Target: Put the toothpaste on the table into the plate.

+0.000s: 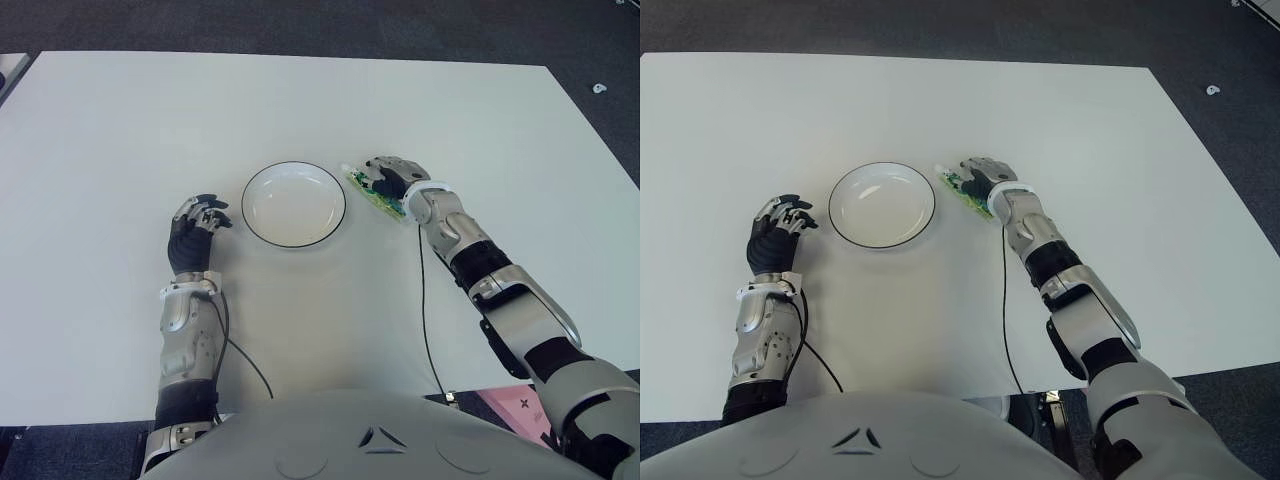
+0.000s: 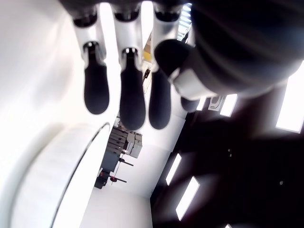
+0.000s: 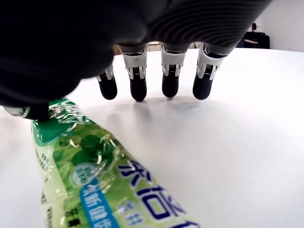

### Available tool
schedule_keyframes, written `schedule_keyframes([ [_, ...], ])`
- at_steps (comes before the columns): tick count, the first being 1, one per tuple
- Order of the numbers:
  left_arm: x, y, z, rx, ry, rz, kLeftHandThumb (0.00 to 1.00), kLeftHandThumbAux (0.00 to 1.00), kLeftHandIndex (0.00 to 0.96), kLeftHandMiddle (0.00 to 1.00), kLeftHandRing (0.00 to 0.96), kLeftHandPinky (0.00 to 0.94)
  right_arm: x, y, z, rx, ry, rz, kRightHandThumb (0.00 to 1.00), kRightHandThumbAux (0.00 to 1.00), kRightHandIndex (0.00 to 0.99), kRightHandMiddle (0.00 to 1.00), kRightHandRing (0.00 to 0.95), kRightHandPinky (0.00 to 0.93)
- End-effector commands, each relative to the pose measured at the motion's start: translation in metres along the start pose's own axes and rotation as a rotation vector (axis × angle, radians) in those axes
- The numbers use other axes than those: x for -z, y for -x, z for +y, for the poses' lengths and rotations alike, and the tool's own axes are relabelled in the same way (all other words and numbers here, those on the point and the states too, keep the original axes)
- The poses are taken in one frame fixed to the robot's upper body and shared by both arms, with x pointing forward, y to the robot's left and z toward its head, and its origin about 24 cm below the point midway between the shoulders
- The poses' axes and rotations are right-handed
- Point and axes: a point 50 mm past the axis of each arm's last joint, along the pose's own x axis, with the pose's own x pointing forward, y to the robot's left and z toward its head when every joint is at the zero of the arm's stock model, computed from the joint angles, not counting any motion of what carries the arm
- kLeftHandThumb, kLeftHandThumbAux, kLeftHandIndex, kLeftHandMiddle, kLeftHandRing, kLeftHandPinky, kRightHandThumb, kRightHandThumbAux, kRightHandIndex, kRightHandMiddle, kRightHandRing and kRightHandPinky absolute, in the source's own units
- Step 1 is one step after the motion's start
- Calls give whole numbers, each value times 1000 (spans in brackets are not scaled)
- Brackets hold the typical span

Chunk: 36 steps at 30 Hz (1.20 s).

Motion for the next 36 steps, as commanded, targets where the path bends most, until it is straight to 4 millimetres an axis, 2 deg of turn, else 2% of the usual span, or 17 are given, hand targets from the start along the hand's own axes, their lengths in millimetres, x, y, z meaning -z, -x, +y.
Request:
schedule_keyframes([
  [1,25,18,12,-60,18,140,837,677,409,490,590,551,4,-2,25,-93,48,49,576,104,0,0,0,0],
  [10,25,19,12,-68,0,145,838,677,413,488,586,548,3,-5,38,-126,90,85,582,118,0,0,0,0],
  [22,23,21,12,-54,-15,136,839,676,416,486,589,551,-2,-3,82,-206,164,128,601,129,0,0,0,0],
  [36,25,21,13,-72,-13,151,839,676,417,487,589,551,-11,-2,85,-214,221,123,616,167,0,0,0,0],
])
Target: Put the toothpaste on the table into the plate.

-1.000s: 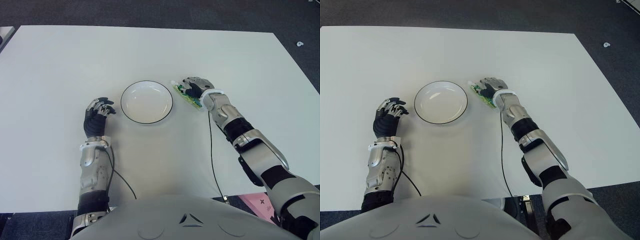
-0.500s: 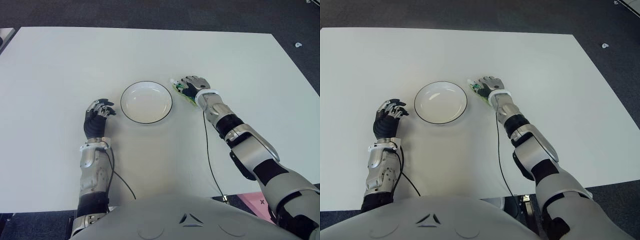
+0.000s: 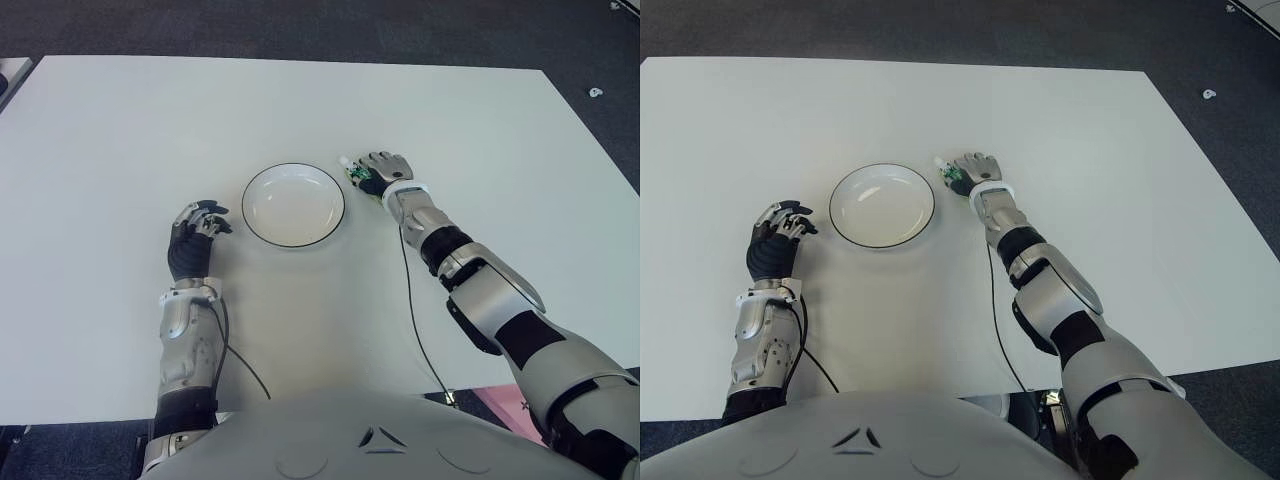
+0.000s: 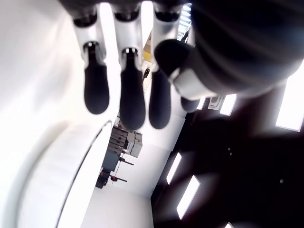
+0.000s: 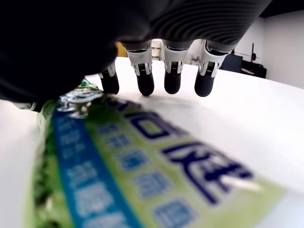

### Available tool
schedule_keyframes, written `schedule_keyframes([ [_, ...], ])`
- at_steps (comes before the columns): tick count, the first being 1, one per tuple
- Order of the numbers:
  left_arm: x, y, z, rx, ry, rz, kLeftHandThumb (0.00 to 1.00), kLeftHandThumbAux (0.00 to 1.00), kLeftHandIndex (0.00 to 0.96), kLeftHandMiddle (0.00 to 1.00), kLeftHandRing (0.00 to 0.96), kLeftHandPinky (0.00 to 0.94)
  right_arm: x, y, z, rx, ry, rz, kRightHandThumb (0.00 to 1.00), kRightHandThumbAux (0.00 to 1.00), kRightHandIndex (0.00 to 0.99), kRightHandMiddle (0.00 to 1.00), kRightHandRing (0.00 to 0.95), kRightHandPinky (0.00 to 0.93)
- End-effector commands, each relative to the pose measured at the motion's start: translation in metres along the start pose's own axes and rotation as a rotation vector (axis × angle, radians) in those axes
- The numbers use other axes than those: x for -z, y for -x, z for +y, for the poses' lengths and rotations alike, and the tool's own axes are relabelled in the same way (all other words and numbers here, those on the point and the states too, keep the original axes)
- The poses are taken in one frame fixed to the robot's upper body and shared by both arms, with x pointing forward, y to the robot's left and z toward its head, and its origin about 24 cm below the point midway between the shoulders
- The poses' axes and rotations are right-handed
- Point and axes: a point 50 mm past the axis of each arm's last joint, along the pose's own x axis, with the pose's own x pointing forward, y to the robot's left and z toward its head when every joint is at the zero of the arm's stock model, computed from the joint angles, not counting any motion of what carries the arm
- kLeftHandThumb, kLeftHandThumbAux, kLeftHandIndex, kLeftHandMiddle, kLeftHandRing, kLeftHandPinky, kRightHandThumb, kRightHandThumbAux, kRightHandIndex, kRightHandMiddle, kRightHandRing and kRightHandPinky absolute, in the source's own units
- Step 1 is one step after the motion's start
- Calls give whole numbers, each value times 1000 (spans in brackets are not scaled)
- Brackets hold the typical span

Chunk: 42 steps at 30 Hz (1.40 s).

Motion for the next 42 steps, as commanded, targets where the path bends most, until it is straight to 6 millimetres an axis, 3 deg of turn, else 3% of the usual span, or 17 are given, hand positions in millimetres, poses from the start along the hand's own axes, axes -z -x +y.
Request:
schedule_keyframes([
  [1,23,14,9,-66,4,143,839,676,417,487,590,553,-1,20,66,-249,40,22,613,172,0,0,0,0],
  [26,24,13,9,-78,23,149,838,677,410,490,586,547,-12,36,39,5,-35,-46,546,194,0,0,0,0],
  [35,24,13,8,-86,8,143,838,677,410,490,586,550,-15,41,39,26,12,-53,564,227,0,0,0,0],
  [42,24,14,7,-90,13,137,838,677,413,488,588,550,-22,46,53,-52,71,-55,570,235,0,0,0,0],
])
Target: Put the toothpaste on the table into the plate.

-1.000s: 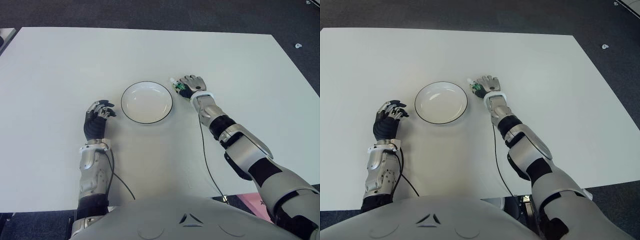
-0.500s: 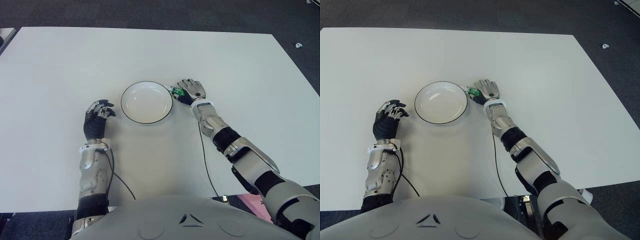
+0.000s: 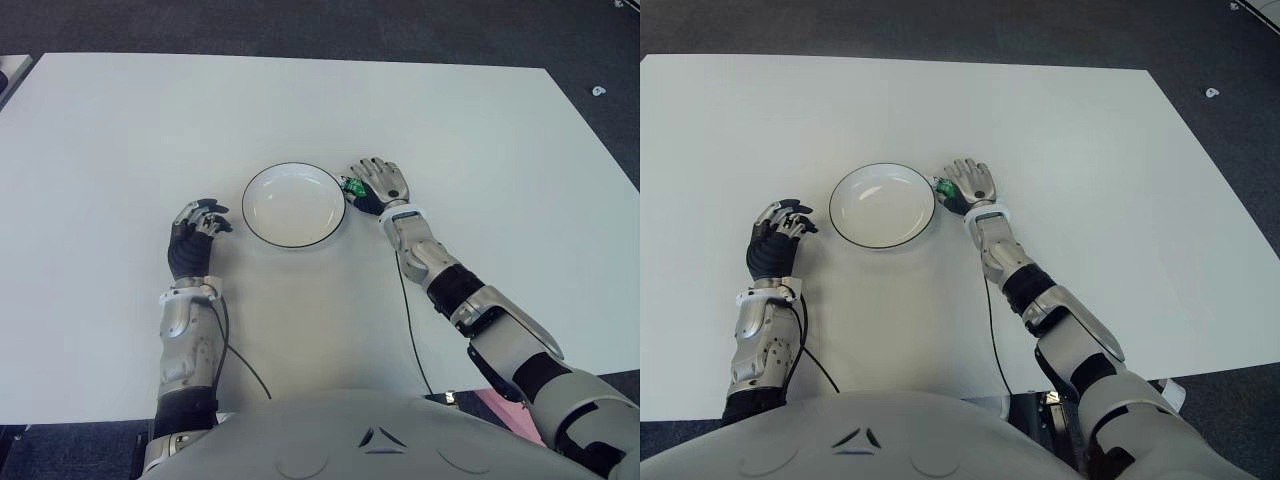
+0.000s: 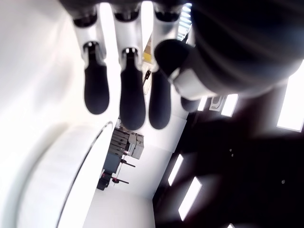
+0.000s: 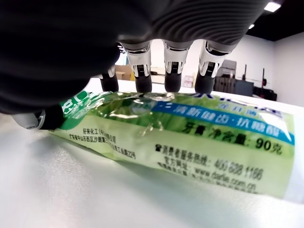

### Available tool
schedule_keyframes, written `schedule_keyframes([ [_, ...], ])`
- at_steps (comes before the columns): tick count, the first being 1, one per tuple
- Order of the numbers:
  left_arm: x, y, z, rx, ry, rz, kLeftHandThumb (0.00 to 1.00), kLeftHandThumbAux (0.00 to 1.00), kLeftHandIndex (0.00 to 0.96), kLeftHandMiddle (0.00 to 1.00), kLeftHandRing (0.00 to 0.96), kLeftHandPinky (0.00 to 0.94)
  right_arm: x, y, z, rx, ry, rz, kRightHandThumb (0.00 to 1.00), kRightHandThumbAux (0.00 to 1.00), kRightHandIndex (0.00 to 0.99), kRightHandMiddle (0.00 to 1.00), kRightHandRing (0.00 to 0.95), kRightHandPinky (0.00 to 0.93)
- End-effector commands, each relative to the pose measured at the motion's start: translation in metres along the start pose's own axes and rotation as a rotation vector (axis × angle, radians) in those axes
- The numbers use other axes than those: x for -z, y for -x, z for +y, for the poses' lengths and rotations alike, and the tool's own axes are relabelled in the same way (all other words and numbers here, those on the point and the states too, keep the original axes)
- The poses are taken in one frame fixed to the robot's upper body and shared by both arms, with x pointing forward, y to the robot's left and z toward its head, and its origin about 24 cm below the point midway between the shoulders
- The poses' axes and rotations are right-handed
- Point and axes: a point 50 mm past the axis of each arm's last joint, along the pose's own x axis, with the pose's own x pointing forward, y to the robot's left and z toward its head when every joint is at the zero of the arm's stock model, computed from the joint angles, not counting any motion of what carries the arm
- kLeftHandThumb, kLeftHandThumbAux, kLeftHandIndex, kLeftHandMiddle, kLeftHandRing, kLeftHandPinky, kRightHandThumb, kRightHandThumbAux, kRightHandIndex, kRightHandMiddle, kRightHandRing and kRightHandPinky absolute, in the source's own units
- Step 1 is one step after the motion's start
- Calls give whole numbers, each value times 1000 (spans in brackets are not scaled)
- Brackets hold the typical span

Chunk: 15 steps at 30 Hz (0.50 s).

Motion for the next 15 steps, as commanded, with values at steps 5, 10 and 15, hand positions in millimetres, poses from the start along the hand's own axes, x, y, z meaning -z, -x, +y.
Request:
schedule_keyframes([
  [5,24,15,8,-84,20,133,839,677,416,486,586,546,-6,20,45,-262,61,-4,577,247,0,0,0,0],
  [10,24,16,7,-84,23,134,839,677,417,485,587,547,-11,24,51,-317,73,-14,579,253,0,0,0,0],
  [15,23,17,7,-84,25,138,839,676,418,485,587,548,-15,30,65,-346,105,-35,577,249,0,0,0,0],
])
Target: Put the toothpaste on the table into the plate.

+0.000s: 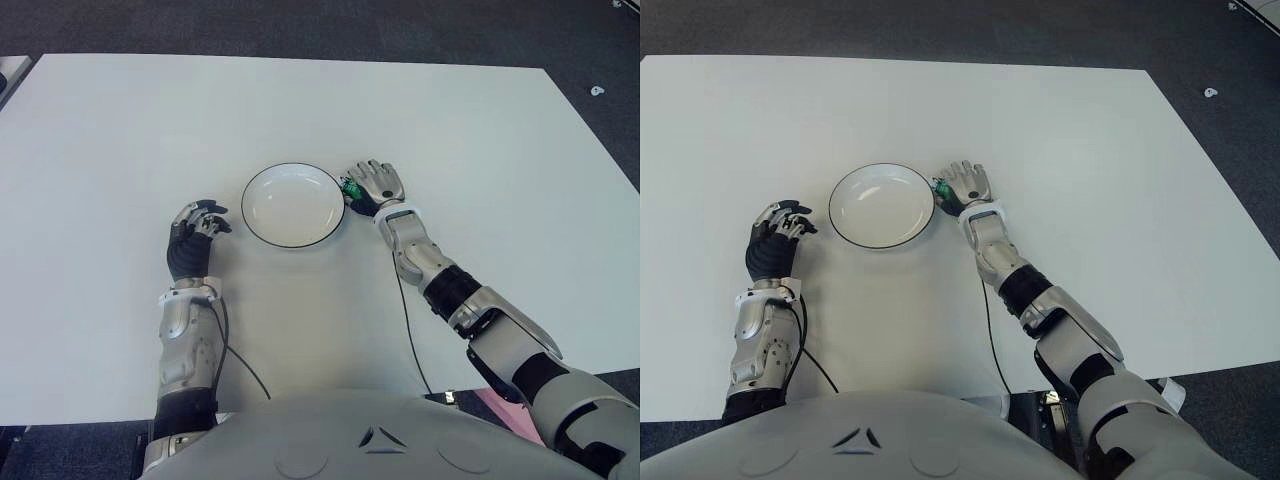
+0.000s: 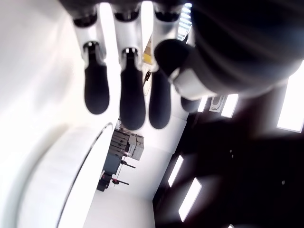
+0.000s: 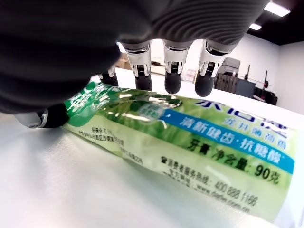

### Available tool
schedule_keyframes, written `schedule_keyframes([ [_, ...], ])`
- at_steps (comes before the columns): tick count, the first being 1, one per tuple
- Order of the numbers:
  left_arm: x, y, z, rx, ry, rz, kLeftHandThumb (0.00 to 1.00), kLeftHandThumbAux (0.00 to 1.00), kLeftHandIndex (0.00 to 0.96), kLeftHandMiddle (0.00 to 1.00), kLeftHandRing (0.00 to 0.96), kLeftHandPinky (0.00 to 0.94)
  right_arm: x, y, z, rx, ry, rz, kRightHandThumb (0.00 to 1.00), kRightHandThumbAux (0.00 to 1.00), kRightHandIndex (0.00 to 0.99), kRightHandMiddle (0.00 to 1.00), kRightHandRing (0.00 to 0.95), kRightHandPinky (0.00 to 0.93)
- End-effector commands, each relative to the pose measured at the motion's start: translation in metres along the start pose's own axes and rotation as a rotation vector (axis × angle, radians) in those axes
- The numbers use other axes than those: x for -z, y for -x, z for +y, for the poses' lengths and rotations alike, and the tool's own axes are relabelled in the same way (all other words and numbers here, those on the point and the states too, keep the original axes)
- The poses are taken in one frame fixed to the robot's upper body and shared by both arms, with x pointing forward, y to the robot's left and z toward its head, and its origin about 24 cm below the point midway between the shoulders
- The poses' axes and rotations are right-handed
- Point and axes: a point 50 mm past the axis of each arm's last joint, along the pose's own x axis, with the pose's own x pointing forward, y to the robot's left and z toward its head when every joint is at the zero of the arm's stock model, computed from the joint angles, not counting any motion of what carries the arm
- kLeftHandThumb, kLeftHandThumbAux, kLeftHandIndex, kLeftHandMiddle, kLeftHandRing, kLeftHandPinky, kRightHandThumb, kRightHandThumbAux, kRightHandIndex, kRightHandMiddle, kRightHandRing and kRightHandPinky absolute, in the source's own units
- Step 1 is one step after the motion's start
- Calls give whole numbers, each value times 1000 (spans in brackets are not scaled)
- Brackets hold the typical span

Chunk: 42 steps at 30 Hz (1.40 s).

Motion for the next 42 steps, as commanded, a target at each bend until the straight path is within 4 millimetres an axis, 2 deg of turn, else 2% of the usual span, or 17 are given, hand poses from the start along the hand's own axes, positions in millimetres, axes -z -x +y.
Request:
schedule_keyframes([
  [1,24,15,7,-75,26,138,839,676,418,484,586,547,-9,22,69,-270,43,-30,576,248,0,0,0,0],
  [16,23,16,8,-68,30,131,840,675,426,479,580,541,-9,24,81,-252,96,-61,544,243,0,0,0,0],
  [30,22,16,8,-71,34,124,840,675,425,479,576,539,-8,27,81,-235,130,-67,531,199,0,0,0,0],
  [42,22,15,9,-80,53,123,841,675,432,475,575,539,-4,27,84,-237,109,-50,544,246,0,0,0,0],
])
